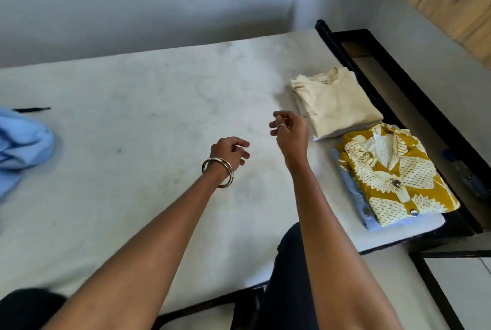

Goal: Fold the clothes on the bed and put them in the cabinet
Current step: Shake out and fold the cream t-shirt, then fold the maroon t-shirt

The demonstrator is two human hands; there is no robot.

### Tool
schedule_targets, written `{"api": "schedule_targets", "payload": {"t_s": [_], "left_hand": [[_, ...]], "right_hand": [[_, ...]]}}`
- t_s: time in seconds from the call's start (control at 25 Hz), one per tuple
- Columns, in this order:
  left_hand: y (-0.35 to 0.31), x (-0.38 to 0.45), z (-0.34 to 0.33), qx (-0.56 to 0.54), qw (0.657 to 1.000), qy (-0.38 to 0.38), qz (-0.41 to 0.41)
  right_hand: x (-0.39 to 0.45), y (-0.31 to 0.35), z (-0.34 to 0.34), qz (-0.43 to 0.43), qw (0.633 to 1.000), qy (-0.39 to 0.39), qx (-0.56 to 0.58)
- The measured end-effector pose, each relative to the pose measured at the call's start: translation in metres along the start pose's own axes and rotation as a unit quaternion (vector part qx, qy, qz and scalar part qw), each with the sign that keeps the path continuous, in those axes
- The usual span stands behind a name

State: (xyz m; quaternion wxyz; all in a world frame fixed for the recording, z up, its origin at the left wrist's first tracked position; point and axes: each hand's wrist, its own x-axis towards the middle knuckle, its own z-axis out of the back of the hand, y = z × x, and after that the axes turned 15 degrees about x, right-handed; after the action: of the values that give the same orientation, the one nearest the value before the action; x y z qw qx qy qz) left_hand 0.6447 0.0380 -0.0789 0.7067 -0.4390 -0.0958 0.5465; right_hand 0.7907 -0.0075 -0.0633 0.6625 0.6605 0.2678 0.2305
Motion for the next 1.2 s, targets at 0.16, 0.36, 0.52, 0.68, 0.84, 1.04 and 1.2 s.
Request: {"api": "schedule_targets", "payload": {"t_s": [0.16, 0.36, 0.52, 0.68, 0.84, 1.04, 1.2], "left_hand": [[0.075, -0.067, 0.087, -0.004, 0.996, -0.090, 0.005], [0.185, -0.140, 0.180, -0.011, 0.984, -0.172, 0.048], [0.276, -0.188, 0.260, -0.074, 0.933, -0.307, 0.174], [0.355, -0.211, 0.323, -0.099, 0.882, -0.371, 0.273], [0.414, -0.212, 0.381, 0.051, 0.840, -0.448, 0.302], [0.447, -0.174, 0.467, 0.217, 0.803, -0.440, 0.339], [0.465, -0.122, 0.519, 0.255, 0.827, -0.400, 0.303]], "right_hand": [[-0.091, 0.028, -0.088, -0.010, 0.994, 0.104, 0.004], [-0.185, 0.015, -0.185, -0.001, 0.959, 0.264, -0.103], [-0.240, -0.008, -0.267, 0.009, 0.899, 0.389, -0.204], [-0.274, -0.021, -0.329, 0.028, 0.855, 0.462, -0.236], [-0.292, -0.031, -0.396, 0.068, 0.821, 0.515, -0.238], [-0.299, -0.035, -0.489, 0.173, 0.784, 0.542, -0.247], [-0.304, -0.028, -0.583, 0.428, 0.759, 0.428, -0.240]]}}
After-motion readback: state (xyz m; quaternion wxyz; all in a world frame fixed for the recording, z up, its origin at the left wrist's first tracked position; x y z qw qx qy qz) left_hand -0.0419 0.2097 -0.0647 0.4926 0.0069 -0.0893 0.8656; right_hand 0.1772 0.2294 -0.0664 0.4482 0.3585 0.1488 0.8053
